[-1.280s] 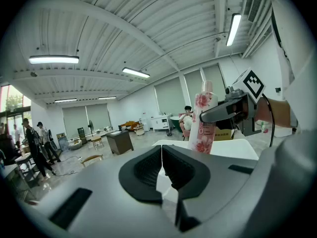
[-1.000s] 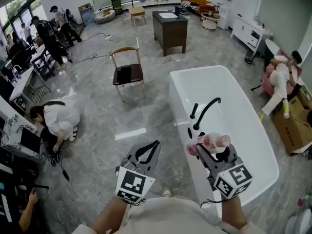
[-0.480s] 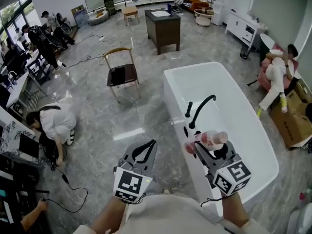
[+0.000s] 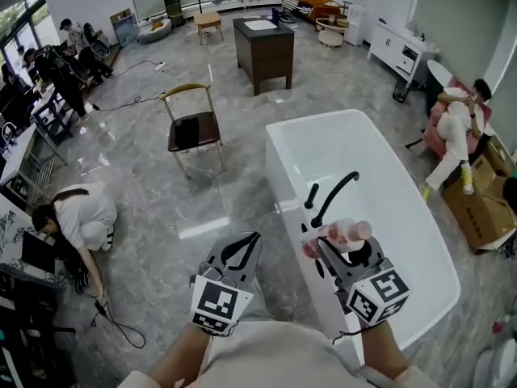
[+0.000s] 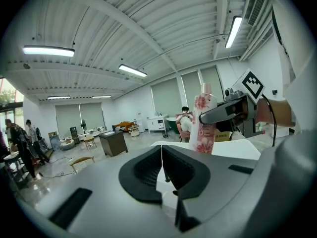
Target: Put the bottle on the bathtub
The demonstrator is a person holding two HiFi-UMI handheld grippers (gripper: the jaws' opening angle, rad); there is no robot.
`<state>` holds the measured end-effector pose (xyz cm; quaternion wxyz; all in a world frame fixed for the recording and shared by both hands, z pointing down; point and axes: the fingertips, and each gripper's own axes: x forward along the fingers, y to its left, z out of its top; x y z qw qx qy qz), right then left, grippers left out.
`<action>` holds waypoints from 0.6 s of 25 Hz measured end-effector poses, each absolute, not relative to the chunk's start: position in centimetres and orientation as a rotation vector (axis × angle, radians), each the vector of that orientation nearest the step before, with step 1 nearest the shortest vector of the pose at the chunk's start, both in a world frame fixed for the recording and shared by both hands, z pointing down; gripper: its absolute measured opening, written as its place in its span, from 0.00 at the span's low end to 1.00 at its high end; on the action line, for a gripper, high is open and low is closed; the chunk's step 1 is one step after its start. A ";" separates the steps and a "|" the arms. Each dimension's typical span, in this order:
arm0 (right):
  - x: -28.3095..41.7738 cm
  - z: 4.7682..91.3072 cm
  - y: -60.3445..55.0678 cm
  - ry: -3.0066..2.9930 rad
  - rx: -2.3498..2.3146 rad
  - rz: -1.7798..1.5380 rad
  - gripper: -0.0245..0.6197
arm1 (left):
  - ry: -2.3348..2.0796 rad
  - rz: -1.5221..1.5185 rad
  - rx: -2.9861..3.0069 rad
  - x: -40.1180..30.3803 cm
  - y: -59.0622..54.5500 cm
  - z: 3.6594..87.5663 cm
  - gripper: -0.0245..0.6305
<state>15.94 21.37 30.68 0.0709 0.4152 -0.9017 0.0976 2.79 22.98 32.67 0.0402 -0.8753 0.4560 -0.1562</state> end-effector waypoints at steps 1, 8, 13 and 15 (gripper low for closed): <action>15.8 31.1 20.2 -2.700 1.265 0.302 0.42 | 1.391 -0.484 -2.687 2.5 21.8 32.9 0.07; 13.0 33.5 10.1 -2.604 1.382 0.367 0.42 | 1.342 -0.494 -2.775 -1.0 12.1 34.3 0.07; 10.4 34.5 1.1 -2.549 1.464 0.382 0.42 | 1.300 -0.508 -2.795 -3.7 3.0 34.6 0.07; 9.5 35.2 -2.7 -2.524 1.495 0.383 0.42 | 1.286 -0.533 -2.800 -5.0 -0.8 35.2 0.07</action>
